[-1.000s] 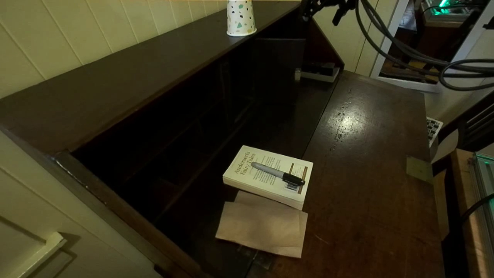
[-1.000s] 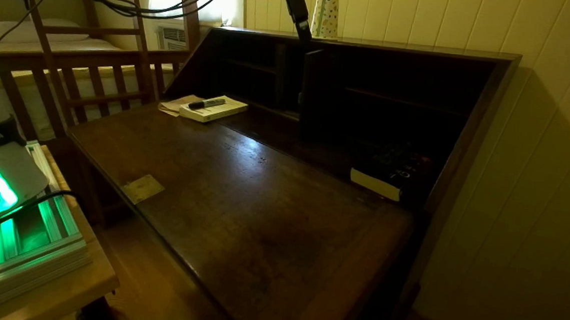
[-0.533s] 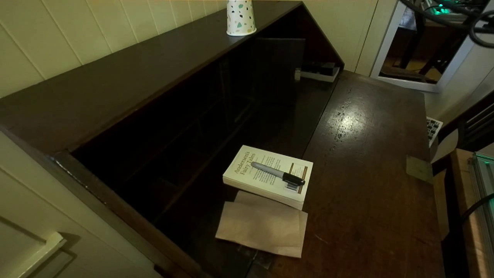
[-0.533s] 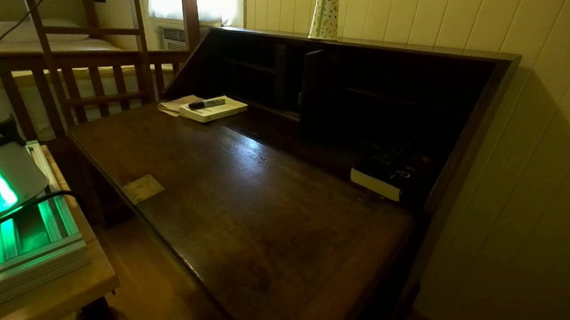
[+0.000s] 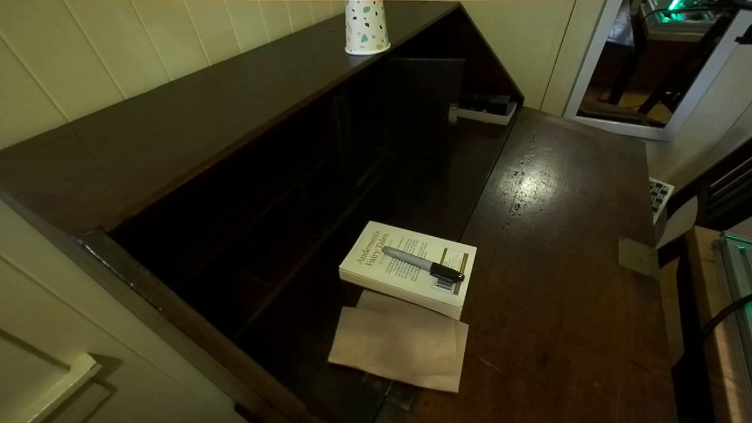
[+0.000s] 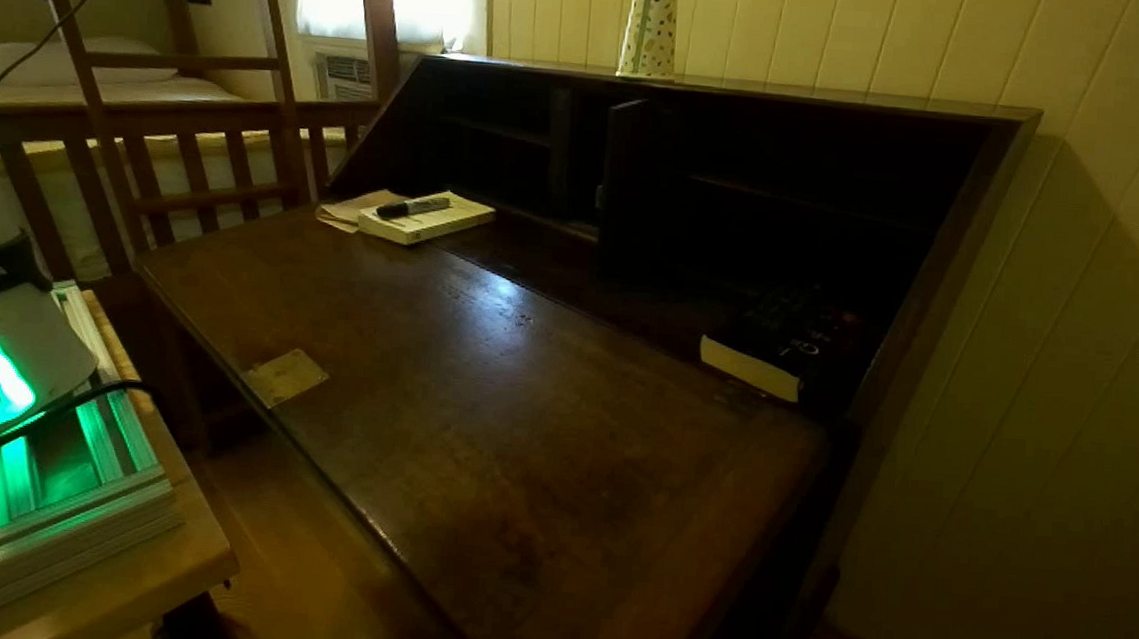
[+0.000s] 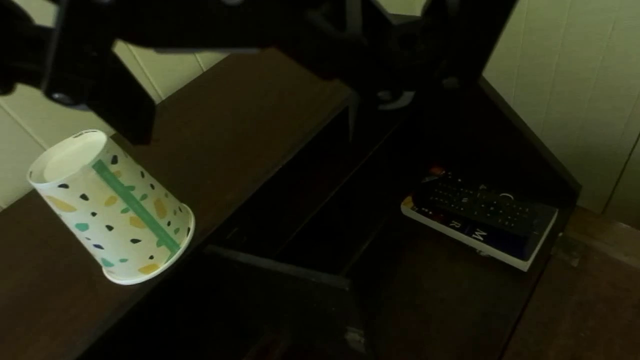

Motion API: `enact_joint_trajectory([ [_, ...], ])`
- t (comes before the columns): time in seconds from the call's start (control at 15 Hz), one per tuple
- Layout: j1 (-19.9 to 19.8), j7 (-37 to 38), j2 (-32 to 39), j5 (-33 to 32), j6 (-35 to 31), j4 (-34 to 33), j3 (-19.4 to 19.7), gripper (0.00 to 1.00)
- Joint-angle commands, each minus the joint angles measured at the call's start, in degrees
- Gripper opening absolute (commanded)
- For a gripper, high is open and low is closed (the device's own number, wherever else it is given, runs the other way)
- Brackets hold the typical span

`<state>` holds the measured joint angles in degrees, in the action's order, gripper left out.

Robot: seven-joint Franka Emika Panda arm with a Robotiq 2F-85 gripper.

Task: Open the small door completely, then place the cup inside, and then close the door

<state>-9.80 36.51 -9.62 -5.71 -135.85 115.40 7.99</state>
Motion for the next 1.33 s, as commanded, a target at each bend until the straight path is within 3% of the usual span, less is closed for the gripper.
enact_joint_trajectory([
  [0.0, -0.7, -0.17, 0.32, 0.3, 0.05, -0.33, -0.61, 1.0],
  [0.53, -1.31, 3.71, 3.32, 0.89, 0.51, -3.26, -0.38, 1.0],
  [1.27, -0.22, -1.92, 14.55, 17.25, 5.53, -16.92, 0.73, 1.0],
])
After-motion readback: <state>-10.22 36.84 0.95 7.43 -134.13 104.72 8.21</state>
